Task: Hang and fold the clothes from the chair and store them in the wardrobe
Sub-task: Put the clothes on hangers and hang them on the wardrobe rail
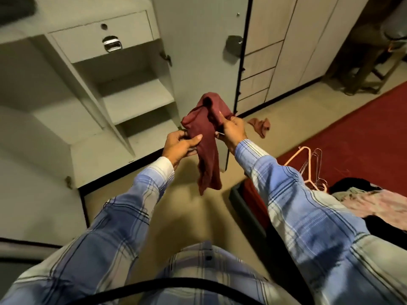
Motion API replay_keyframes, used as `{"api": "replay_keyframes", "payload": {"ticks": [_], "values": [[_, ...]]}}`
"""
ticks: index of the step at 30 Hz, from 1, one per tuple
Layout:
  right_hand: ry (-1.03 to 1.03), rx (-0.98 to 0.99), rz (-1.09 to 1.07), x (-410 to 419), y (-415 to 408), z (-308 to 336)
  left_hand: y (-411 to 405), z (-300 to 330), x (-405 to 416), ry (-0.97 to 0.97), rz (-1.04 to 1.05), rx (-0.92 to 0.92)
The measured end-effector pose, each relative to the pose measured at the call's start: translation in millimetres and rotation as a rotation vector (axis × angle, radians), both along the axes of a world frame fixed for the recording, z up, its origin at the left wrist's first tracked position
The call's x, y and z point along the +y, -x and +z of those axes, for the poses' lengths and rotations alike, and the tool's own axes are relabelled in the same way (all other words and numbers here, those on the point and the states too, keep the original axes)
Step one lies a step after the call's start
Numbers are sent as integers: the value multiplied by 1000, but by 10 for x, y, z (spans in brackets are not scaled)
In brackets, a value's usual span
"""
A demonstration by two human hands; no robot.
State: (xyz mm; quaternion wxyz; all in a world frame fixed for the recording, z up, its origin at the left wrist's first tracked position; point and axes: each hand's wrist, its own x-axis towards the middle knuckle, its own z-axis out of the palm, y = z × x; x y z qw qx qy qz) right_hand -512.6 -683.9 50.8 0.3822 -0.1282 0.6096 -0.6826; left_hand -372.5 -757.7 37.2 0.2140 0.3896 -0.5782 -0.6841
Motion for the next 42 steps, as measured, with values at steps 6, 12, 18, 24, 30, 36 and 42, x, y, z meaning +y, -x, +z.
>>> {"api": "replay_keyframes", "payload": {"ticks": [6,12,18,24,30,36,42], "values": [[-99,76,215,-412,-394,-60,-289,-7,-418,-5,115,19],[-289,405,279,-429,-646,-419,-330,-117,-671,-87,216,57],[-384,481,391,-405,-805,-530,-348,-109,-812,-88,301,54],[-309,570,339,-568,-731,-552,-354,9,-851,-63,387,75],[-243,521,304,-657,-604,-420,-278,127,-797,-38,468,93],[-284,623,236,-734,-479,-345,-92,248,-703,-27,501,144],[-307,668,258,-727,-331,-351,-7,260,-713,-37,559,135]]}}
